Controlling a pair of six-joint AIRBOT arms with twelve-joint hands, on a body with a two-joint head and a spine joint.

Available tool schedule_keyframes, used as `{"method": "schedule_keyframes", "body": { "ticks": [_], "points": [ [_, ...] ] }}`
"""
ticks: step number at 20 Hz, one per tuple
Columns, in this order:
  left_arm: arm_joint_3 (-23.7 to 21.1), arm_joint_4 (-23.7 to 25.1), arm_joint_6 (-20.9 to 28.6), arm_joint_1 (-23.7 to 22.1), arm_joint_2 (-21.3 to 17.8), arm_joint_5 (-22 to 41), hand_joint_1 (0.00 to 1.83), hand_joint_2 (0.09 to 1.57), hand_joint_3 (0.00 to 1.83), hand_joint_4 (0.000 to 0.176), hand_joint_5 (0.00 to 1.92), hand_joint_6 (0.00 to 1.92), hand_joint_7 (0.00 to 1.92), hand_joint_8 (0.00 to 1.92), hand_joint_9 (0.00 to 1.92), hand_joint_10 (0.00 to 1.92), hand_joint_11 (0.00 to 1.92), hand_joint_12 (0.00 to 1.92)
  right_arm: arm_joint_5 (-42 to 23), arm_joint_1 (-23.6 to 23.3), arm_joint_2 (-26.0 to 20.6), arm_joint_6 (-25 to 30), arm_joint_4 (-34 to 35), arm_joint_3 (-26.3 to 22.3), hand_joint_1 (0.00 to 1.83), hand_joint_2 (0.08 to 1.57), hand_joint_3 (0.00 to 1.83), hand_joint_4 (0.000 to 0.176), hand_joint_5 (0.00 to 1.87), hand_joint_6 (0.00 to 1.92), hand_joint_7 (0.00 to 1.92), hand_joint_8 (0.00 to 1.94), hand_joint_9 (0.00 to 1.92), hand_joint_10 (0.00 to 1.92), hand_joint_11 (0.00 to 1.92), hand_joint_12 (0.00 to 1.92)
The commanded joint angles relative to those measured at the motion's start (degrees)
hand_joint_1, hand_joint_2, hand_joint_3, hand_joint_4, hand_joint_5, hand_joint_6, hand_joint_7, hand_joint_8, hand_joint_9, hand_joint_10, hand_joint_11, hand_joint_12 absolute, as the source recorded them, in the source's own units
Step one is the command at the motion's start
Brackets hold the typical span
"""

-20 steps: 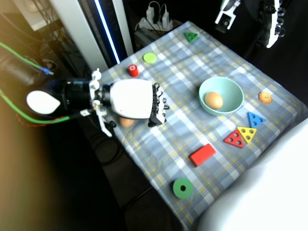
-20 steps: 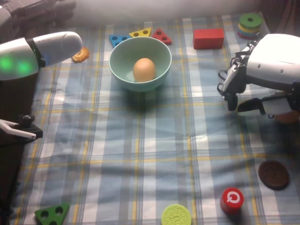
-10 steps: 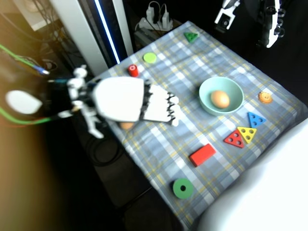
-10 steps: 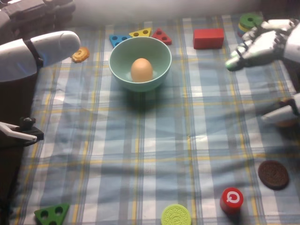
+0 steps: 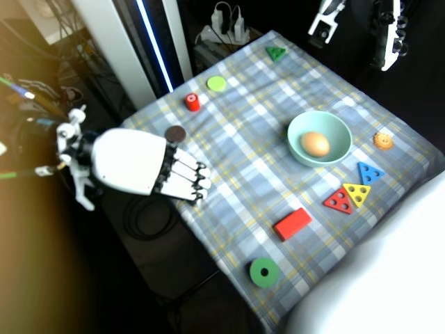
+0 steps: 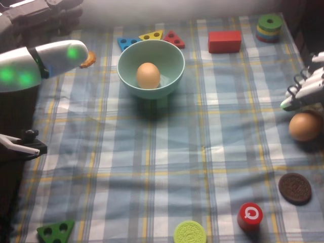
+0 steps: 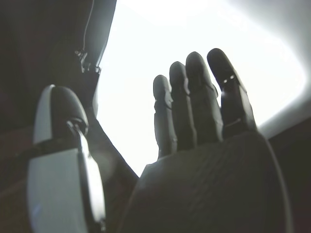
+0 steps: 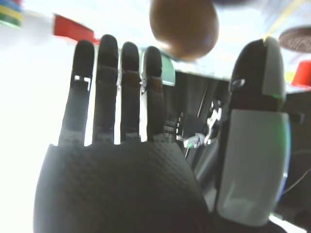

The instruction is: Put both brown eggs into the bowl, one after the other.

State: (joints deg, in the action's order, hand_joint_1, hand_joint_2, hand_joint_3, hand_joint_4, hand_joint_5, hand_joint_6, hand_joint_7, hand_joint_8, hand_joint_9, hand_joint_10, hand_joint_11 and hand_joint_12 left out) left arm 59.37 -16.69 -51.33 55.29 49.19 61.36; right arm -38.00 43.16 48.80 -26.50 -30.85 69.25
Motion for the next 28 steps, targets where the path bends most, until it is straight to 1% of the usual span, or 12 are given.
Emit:
{"method": "schedule_keyframes", "body": {
  "ticks": [1,2,3,6,9,11,15,19,20,21,26,28],
  "points": [
    [0.1,-0.3,0.8,-0.3,0.3,7.4,0.98,0.90,0.00,0.043,0.46,0.00,0.45,0.00,0.41,0.00,0.00,0.92,-3.9,-0.3,-0.4,0.3,2.0,0.1,0.84,0.84,0.00,0.078,0.52,0.00,0.58,0.00,0.60,0.00,0.16,1.09],
    [0.1,-0.3,0.8,-0.3,0.4,7.4,0.96,0.91,0.00,0.042,0.46,0.00,0.45,0.00,0.40,0.00,0.00,0.92,-3.4,-0.3,0.0,0.3,1.9,0.5,0.85,0.83,0.00,0.042,0.54,0.00,0.60,0.00,0.63,0.01,0.18,1.15],
    [0.1,-0.3,0.8,-0.3,0.4,7.4,0.95,0.91,0.00,0.043,0.46,0.00,0.45,0.00,0.41,0.00,0.00,0.92,-3.2,-0.3,0.4,0.3,1.9,0.8,0.88,0.83,0.00,0.029,0.55,0.00,0.62,0.01,0.65,0.02,0.21,1.18],
    [0.1,-0.3,0.8,-0.3,0.4,7.5,0.93,0.91,0.00,0.033,0.47,0.00,0.46,0.00,0.42,0.00,0.00,0.95,-2.9,-0.6,1.5,0.3,1.8,1.5,0.86,0.86,0.00,0.018,0.56,0.00,0.65,0.00,0.64,0.00,0.17,1.10],
    [0.1,-0.4,1.0,-0.2,0.4,7.7,0.84,0.93,0.01,0.033,0.47,0.00,0.47,0.00,0.44,0.01,0.01,0.97,-2.9,-1.1,2.6,0.3,1.8,2.0,0.86,0.90,0.00,0.031,0.61,0.00,0.69,0.01,0.68,0.01,0.19,1.12],
    [0.1,-0.4,1.1,-0.1,0.4,7.7,0.83,0.93,0.00,0.021,0.48,0.00,0.48,0.01,0.45,0.01,0.02,0.98,-2.9,-1.4,2.8,0.3,1.5,2.1,0.96,0.92,0.00,0.016,0.64,0.00,0.72,0.00,0.69,0.01,0.17,1.14],
    [0.1,-0.4,1.1,0.0,0.4,7.7,0.83,0.93,0.00,0.033,0.48,0.00,0.47,0.00,0.45,0.01,0.02,0.97,-2.3,-1.6,2.4,0.3,0.8,2.2,1.02,0.98,0.01,0.000,0.68,0.01,0.81,0.02,0.87,0.07,0.44,1.20],
    [0.1,-0.4,1.1,0.0,0.4,7.7,0.85,0.93,0.00,0.036,0.48,0.00,0.46,0.00,0.43,0.00,0.00,0.96,-1.6,-2.3,2.5,0.3,-0.4,2.1,1.03,0.98,0.00,0.029,0.68,0.00,0.82,0.01,0.85,0.04,0.39,1.14],
    [0.1,-0.4,1.1,0.0,0.4,7.7,0.84,0.93,0.00,0.027,0.48,0.00,0.47,0.00,0.45,0.01,0.02,0.97,-1.6,-2.5,2.6,0.3,-0.6,2.1,1.06,0.99,0.00,0.000,0.69,0.01,0.86,0.02,0.92,0.07,0.48,1.19],
    [0.1,-0.4,1.1,0.0,0.4,7.7,0.85,0.93,0.00,0.017,0.49,0.00,0.48,0.01,0.45,0.01,0.02,0.97,-1.6,-2.7,2.7,0.3,-0.7,2.1,1.10,0.99,0.00,0.000,0.72,0.00,0.91,0.02,0.96,0.07,0.51,1.15],
    [0.1,-0.4,1.3,0.2,0.5,7.7,0.87,0.93,0.00,0.029,0.50,0.00,0.49,0.00,0.46,0.00,0.00,0.99,-1.6,-2.8,2.9,0.3,-1.1,2.2,1.18,0.97,0.00,0.000,0.85,0.00,1.11,0.03,1.15,0.13,0.73,1.18],
    [0.1,-0.5,1.3,0.2,0.5,7.8,0.87,0.93,0.00,0.020,0.49,0.00,0.48,0.00,0.45,0.00,0.00,0.99,-1.6,-3.0,3.1,0.3,-1.1,2.2,1.19,0.97,0.00,0.000,0.88,0.01,1.17,0.04,1.21,0.16,0.79,1.15]
  ]
}}
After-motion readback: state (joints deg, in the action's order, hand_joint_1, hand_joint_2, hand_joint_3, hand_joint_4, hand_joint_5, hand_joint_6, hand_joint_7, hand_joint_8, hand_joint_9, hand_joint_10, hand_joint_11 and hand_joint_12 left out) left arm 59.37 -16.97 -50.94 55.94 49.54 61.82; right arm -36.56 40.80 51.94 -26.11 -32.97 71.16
